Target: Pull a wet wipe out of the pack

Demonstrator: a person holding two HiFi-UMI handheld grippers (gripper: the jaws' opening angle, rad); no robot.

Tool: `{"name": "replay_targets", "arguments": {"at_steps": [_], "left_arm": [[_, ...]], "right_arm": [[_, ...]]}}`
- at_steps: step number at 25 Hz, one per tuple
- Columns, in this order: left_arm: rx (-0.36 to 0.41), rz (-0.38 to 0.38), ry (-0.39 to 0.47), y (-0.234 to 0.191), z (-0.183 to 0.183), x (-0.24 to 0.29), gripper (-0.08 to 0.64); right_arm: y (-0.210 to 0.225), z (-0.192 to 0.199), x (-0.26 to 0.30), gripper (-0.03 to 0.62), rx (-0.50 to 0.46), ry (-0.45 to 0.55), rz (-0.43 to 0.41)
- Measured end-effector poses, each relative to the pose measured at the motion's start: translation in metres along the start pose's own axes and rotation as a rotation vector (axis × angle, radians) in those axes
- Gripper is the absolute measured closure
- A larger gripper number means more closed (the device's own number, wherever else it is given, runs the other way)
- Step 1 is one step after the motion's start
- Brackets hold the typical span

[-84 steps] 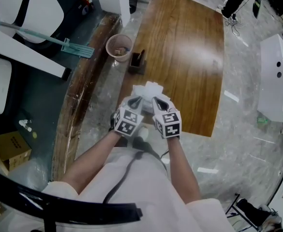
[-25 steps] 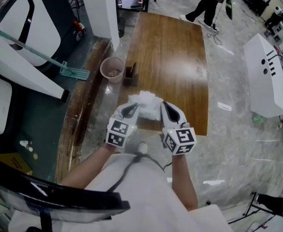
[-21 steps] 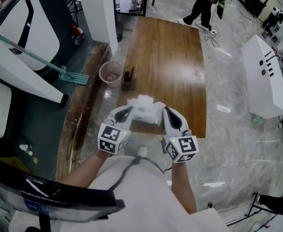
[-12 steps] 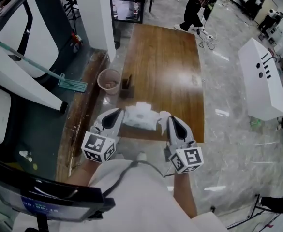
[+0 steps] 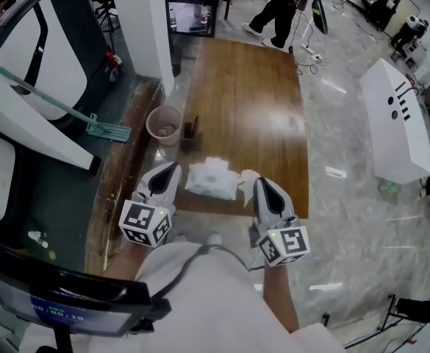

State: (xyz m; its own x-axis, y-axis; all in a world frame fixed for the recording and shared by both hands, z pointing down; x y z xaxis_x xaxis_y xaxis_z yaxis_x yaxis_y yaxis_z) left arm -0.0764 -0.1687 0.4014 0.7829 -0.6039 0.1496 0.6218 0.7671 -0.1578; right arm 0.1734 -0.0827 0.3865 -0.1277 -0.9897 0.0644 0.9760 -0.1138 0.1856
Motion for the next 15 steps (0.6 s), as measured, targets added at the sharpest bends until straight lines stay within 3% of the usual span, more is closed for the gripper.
{"name": "replay_targets", "arguments": {"at_steps": [15], "left_arm": [[-0.013,0.005,-0.017,0.005,0.003,0.007,0.557]], "right_arm": [[0.002,0.015,0.012,0.583,-0.009,-0.071,-0.025]]}}
Point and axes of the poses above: the fingertips, and each gripper's own axes: x forward along the fingers, y to its right, z out of its underside, the point moved 7 cm from there along -x, backward along the fingers, and after that the axes turned 9 degrees about z, right-handed, at the moved point
